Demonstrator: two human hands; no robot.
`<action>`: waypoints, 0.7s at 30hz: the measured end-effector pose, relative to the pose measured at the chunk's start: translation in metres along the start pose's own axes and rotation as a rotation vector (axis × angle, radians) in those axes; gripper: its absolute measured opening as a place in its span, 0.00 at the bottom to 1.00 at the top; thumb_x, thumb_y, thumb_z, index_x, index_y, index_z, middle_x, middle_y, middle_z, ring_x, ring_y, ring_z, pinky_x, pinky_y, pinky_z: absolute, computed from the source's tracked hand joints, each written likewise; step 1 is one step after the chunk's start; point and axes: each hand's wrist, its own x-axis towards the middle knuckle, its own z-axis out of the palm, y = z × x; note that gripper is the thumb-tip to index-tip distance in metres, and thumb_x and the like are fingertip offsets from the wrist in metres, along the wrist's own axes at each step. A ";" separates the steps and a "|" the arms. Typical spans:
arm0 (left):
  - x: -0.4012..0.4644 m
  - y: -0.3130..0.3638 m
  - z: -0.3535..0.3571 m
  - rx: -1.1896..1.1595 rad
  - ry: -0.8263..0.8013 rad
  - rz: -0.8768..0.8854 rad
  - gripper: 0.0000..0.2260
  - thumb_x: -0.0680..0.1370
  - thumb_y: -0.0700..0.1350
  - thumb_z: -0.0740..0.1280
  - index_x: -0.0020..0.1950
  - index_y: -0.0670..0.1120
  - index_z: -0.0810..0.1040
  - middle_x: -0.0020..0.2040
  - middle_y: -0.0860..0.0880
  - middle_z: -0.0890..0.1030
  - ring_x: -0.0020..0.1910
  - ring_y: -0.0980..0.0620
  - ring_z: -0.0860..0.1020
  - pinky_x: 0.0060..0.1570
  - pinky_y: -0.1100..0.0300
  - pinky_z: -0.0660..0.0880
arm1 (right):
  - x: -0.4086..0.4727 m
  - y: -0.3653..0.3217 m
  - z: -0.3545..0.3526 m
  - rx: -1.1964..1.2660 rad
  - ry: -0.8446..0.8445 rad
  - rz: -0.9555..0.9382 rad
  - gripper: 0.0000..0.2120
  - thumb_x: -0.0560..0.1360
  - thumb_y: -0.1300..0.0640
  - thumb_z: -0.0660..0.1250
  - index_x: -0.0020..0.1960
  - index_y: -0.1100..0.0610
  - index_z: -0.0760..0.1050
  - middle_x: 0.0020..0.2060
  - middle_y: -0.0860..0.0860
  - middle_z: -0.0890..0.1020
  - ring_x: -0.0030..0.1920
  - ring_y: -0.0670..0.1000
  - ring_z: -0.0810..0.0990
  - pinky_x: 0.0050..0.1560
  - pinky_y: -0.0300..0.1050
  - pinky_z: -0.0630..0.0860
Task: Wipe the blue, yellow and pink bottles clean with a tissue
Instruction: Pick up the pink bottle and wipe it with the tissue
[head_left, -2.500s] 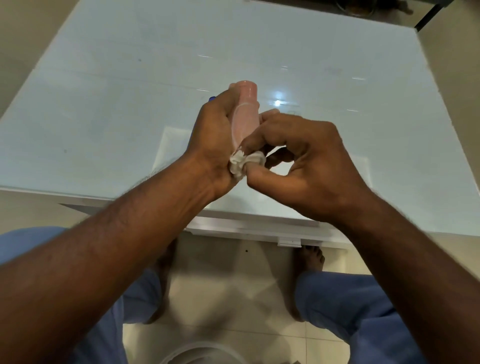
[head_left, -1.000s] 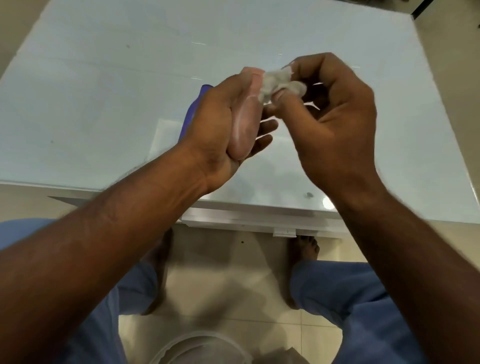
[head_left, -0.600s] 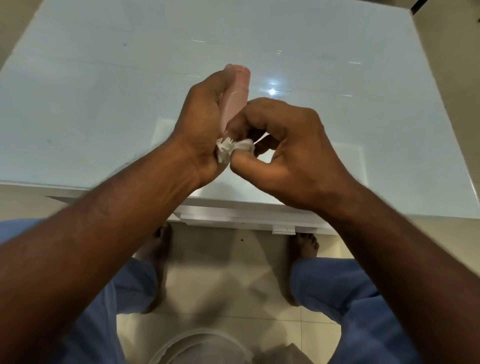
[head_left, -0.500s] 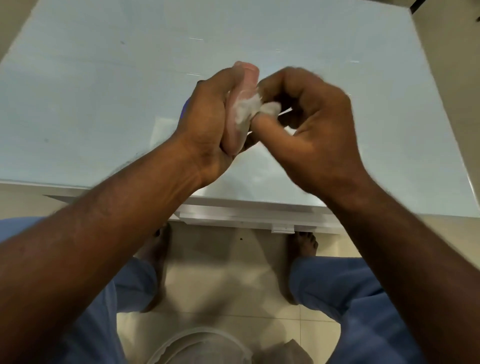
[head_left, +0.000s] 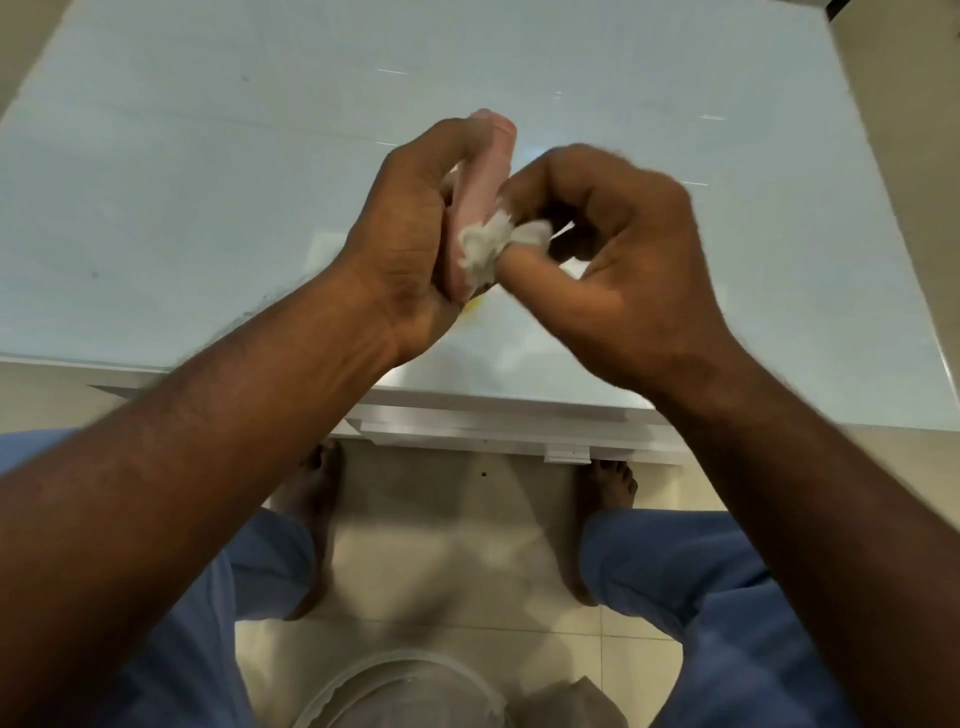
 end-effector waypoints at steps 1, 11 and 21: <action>0.001 -0.001 0.000 0.022 0.007 0.020 0.11 0.80 0.50 0.67 0.50 0.42 0.81 0.47 0.43 0.83 0.49 0.44 0.83 0.57 0.50 0.80 | 0.003 0.001 -0.003 0.008 0.093 0.023 0.05 0.76 0.64 0.69 0.49 0.64 0.83 0.44 0.53 0.85 0.42 0.48 0.84 0.39 0.38 0.79; 0.002 -0.009 -0.001 -0.018 0.021 0.005 0.08 0.83 0.48 0.68 0.52 0.42 0.79 0.38 0.49 0.81 0.35 0.52 0.82 0.36 0.60 0.75 | 0.000 0.003 -0.002 -0.002 0.011 0.045 0.04 0.75 0.65 0.75 0.49 0.63 0.82 0.46 0.53 0.85 0.45 0.51 0.86 0.43 0.42 0.84; 0.008 0.000 -0.004 -0.027 0.139 0.051 0.19 0.79 0.50 0.74 0.62 0.37 0.80 0.54 0.44 0.85 0.51 0.46 0.86 0.45 0.53 0.85 | 0.001 0.006 -0.010 -0.067 0.032 0.053 0.07 0.75 0.58 0.70 0.47 0.61 0.83 0.42 0.54 0.85 0.42 0.52 0.84 0.39 0.43 0.81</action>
